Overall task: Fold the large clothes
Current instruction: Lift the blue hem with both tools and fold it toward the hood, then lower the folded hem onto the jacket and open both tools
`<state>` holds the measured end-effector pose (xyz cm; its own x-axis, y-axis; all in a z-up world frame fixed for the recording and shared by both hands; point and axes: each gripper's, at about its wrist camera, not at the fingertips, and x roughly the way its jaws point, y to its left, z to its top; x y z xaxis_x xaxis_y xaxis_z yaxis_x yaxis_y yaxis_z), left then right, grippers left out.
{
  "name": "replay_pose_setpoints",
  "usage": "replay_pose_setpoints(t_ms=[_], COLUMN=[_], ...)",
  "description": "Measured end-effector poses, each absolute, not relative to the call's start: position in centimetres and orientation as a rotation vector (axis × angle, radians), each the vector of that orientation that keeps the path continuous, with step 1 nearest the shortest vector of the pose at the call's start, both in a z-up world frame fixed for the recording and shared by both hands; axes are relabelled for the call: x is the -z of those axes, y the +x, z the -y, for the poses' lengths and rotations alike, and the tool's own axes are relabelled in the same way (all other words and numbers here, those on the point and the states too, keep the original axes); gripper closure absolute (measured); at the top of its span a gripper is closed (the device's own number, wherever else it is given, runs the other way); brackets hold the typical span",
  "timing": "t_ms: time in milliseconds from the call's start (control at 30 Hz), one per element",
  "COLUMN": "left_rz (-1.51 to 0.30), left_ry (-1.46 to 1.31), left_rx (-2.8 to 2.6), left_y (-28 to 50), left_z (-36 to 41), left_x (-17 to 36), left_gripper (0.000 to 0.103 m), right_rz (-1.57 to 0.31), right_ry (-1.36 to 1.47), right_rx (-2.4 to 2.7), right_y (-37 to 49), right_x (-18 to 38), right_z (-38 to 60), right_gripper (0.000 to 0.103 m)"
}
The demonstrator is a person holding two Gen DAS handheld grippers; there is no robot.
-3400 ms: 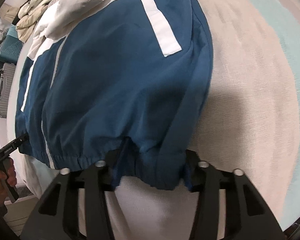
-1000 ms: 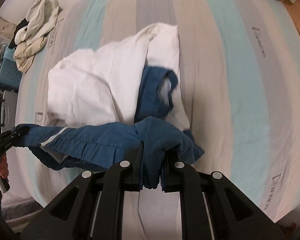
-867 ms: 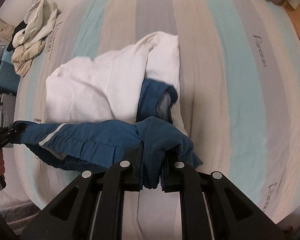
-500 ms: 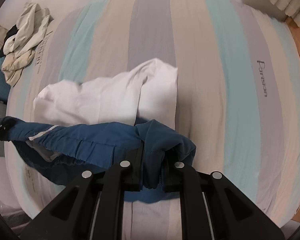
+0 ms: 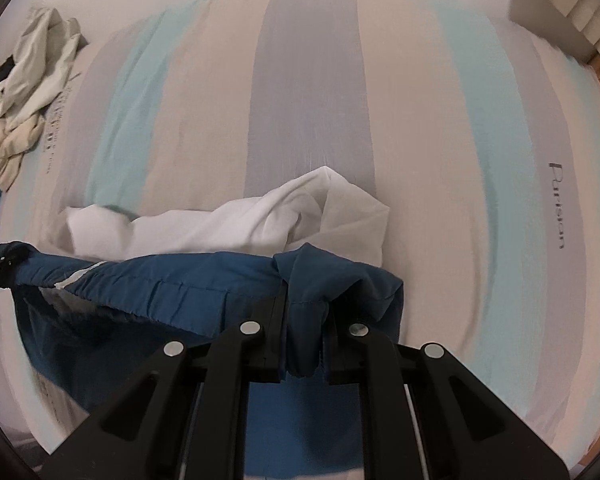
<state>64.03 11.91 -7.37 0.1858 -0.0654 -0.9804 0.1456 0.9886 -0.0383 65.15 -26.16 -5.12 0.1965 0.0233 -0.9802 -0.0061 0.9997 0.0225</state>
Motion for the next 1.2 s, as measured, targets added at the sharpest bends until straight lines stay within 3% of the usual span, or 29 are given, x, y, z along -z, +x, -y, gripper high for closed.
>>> replay_pose_setpoints(t_ms=[1033,1167,1200], left_rz=[-1.311,-1.322,-1.304], left_ry=[0.058,0.094,0.115], left_rx=[0.113,0.094,0.083], left_y=[67.2,66.7,66.4], left_z=[-11.8,-10.9,-10.5], left_x=[15.5,15.7,15.1], left_gripper=[0.092,0.091,0.091], right_rz=[-1.318,-1.318,-1.3], right_ry=[-0.048,-0.095,-0.117], right_rx=[0.086,0.098,0.109], right_y=[67.8,67.7,67.4], right_x=[13.8,14.0,13.5], right_z=[25.0,24.2,23.8], right_gripper=[0.093,0.088,0.078])
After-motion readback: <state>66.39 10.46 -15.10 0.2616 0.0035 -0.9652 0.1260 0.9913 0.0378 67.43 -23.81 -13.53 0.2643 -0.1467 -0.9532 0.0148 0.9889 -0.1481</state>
